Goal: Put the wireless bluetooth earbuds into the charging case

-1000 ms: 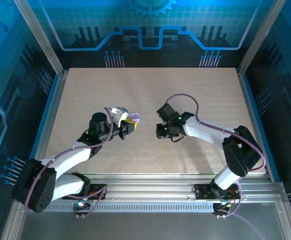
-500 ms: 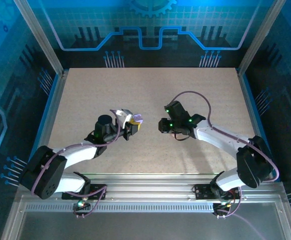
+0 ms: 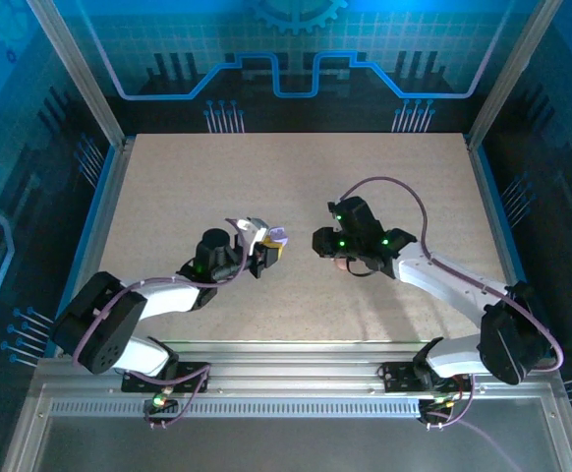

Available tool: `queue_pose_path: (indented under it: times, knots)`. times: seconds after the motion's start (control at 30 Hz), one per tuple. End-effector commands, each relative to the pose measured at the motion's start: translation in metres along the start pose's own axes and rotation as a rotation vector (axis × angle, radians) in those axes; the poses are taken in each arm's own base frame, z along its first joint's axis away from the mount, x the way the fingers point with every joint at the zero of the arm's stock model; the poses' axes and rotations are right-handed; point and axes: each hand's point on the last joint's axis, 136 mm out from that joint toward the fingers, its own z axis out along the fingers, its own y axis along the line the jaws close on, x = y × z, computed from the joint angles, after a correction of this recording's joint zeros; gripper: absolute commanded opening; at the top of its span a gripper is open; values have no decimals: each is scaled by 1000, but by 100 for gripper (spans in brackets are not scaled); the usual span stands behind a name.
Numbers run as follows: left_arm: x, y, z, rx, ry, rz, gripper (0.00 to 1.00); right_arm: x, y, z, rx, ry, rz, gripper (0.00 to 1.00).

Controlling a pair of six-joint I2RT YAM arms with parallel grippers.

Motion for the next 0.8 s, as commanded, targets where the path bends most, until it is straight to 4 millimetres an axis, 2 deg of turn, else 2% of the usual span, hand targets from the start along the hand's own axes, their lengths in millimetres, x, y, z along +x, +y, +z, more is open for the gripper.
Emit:
queue_pose_path:
  times: [0.0,0.33,0.63,0.77]
  knots:
    - [-17,-3,5,1,-60,29,15,-9,4,-7,-36,-45,-2,18]
    - [-13,-4,14,9,-64,28,15,-20,14,-14,-90,-107,-16,18]
    - [-10,-6,22,12,-71,34,15,-32,31,-21,-166,-154,-36,18]
    - [-10,-8,25,22,-79,35,15,-29,35,-21,-209,-179,-49,18]
